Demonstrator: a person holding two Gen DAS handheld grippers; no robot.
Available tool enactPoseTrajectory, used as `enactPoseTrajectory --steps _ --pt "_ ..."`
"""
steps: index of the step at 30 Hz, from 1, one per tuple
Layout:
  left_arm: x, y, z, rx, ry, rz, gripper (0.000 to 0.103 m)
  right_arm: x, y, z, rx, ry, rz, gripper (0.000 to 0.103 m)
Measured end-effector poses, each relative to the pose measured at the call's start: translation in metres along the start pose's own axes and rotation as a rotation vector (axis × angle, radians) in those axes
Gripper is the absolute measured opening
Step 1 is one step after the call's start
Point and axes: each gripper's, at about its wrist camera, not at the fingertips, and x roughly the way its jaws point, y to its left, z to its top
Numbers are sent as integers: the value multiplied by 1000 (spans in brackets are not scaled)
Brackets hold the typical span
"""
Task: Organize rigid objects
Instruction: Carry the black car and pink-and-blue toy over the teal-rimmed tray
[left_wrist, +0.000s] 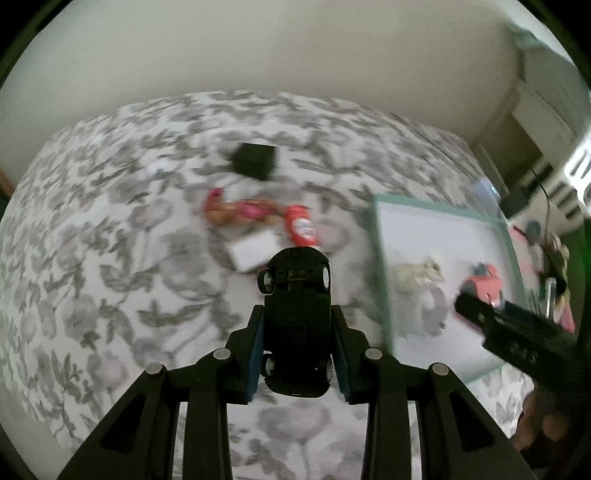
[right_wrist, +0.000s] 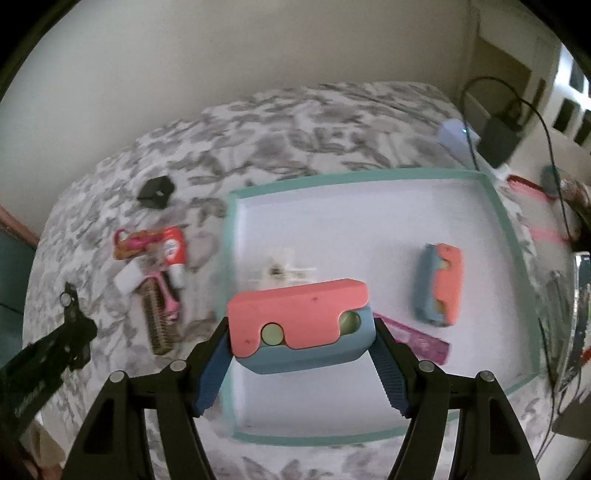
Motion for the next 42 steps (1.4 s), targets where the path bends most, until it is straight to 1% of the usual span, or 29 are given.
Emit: enactPoseTrajectory --steps 8,13,18,22,25,29,34,37,42 --pt "11 -69 -13 179 34 -3 35 2 -42 1 93 7 -14 74" --pt "20 -101 -23 259 63 -15 35 5 -61 0 131 23 -43 74" --pt "30 -123 -33 328 86 -9 35 1 -73 -2 162 18 -54 74" --pt "37 -130 -39 355 105 12 35 5 -72 -2 159 34 -62 74" --pt "46 -133 -41 366 121 30 35 13 -65 -4 124 56 -66 74" --pt "53 -135 -45 374 146 29 35 29 -56 -10 83 111 -67 74" --pt "61 -135 -49 378 173 38 35 39 -56 -14 72 143 -72 74" --pt "67 -133 -49 379 183 58 35 41 -54 -14 54 142 -87 74" --pt "70 -133 -50 374 190 53 35 42 -52 -14 36 143 -100 75"
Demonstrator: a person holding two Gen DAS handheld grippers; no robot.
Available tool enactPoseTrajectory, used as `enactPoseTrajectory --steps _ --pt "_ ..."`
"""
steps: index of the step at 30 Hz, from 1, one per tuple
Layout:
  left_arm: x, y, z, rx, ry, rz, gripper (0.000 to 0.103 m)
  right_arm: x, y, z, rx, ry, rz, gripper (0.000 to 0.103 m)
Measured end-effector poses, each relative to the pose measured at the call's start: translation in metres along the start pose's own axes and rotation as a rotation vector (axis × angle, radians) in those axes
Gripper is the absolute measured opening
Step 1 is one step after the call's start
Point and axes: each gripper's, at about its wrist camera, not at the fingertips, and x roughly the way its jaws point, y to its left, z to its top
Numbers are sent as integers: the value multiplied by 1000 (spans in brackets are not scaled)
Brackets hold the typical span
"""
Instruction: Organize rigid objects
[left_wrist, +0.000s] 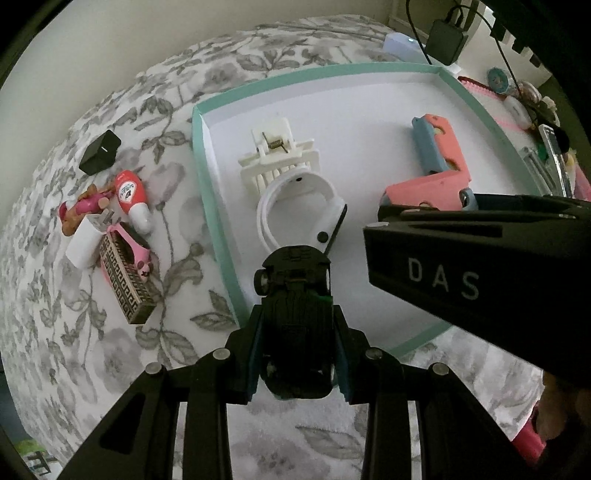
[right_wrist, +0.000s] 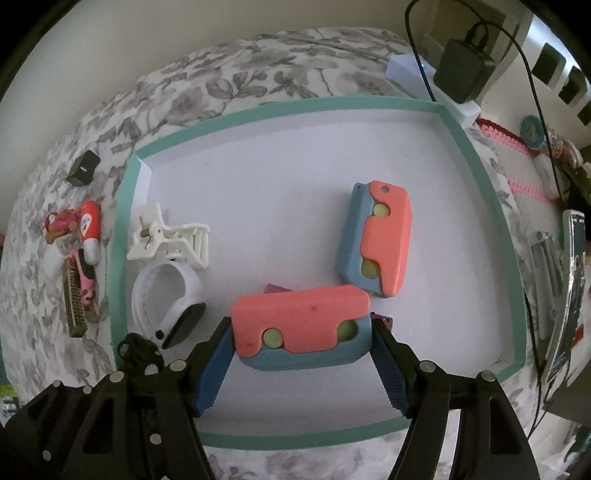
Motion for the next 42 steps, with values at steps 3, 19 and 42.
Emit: enactPoseTrajectory --steps 3,19,42 --pt "0 0 1 0 1 -2 35 0 -1 0 1 1 2 75" --pt "-22 6 6 -12 -40 -38 52 -17 0 4 8 -49 15 80" --pt "-53 103 11 -328 -158 14 58 -38 1 8 24 -127 39 80"
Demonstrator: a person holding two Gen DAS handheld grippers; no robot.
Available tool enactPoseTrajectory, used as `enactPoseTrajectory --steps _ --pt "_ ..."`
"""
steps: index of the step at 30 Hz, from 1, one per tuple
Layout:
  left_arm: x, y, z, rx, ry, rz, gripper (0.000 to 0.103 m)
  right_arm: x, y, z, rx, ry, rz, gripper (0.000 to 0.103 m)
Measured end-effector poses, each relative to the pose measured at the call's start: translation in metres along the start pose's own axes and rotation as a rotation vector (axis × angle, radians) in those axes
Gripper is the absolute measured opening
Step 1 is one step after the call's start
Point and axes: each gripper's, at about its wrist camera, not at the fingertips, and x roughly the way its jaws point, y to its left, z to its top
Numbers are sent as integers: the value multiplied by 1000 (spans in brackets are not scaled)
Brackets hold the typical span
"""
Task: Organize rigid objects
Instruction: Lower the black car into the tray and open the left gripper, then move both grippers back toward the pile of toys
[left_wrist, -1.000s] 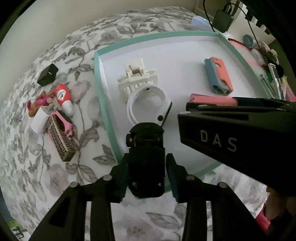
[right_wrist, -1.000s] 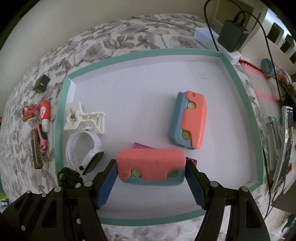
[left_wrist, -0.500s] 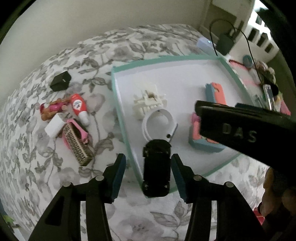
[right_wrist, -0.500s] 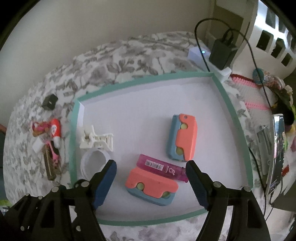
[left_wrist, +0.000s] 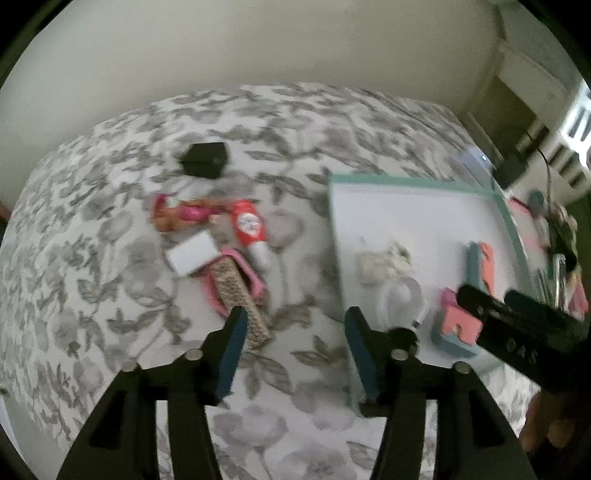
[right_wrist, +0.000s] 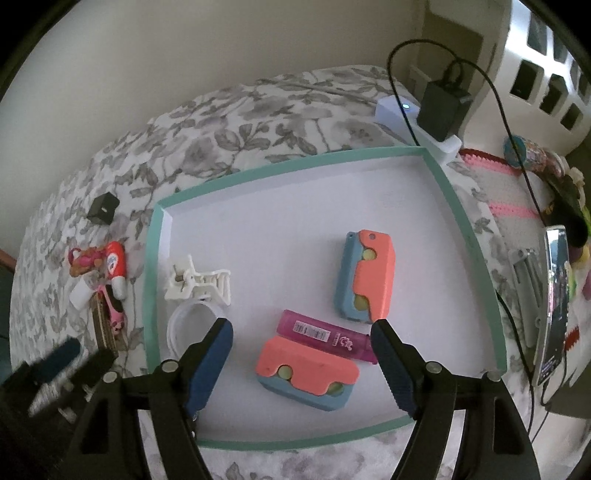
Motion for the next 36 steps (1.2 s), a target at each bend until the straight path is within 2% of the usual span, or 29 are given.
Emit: enactPoseTrajectory --steps 4,10,11,12,14,19,20,21,28,30,36 --pt "-1 19 4 -57 -6 19 58 0 12 -2 -26 -2 27 80" --pt "-1 39 5 -111 -12 49 60 -1 29 -6 -82 -16 8 81" --pt "-1 40 6 -114 -13 55 66 -1 32 -6 -90 -19 6 82" --pt "0 42 6 -120 -14 69 79 -1 33 -6 -94 -22 5 87" --pt "-1 44 5 -124 -20 90 87 -1 36 -6 -99 -30 3 89" --pt "0 50 5 -133 -21 114 87 -4 37 -5 -95 -49 16 90" --pt "0 51 5 -138 -20 114 87 -4 37 -5 -94 -53 17 95" --pt "0 53 5 -143 -21 111 87 -4 37 -5 -93 -57 18 103" --pt "-1 58 6 -157 -37 121 89 -4 36 -5 -76 -63 34 103" --pt "-1 59 6 -156 -43 127 97 -4 36 -5 -77 -61 30 103" --pt "-6 76 11 -182 -65 126 97 -4 40 -6 -95 -66 30 103"
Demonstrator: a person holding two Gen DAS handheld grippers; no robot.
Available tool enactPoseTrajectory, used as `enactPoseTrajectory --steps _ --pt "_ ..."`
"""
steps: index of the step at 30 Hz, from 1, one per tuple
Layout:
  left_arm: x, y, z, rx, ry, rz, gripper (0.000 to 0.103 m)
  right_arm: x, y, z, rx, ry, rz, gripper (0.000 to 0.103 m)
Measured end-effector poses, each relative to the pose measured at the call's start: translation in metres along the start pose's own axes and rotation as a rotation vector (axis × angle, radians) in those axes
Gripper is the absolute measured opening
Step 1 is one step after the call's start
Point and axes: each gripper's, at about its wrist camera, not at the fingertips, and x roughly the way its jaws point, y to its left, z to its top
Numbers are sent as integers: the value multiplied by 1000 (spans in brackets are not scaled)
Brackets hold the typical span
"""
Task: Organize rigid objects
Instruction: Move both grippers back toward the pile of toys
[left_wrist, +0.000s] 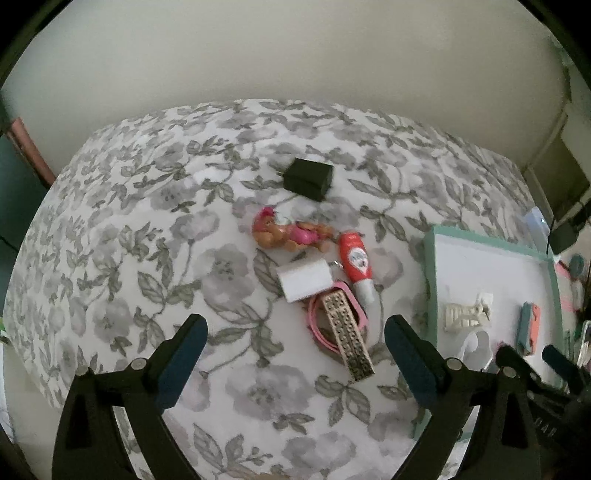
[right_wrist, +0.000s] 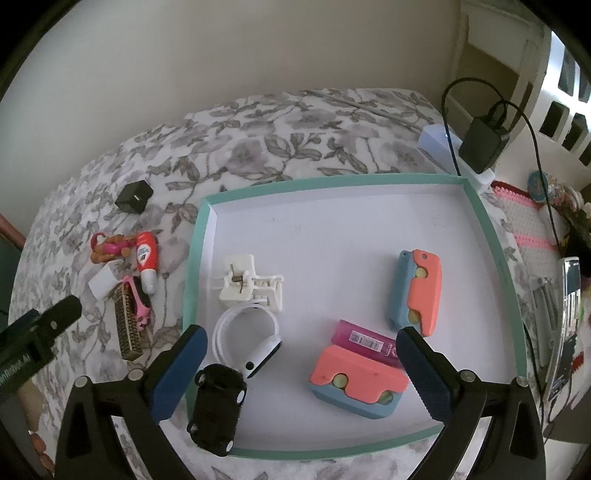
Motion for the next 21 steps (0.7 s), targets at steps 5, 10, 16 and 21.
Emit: enactPoseTrajectory --steps 5,10,16,21 --pt "-4 29 8 -56 -25 12 97 0 8 -1 -30 0 0 103" --pt "-4 59 13 -117 -40 37 97 -2 17 -1 -51 -10 -6 103" --pt "-7 87 18 -162 -79 77 97 -5 31 -1 -88 -31 -7 103" --pt "-4 106 18 -208 -73 73 97 -8 47 2 -118 -58 16 103"
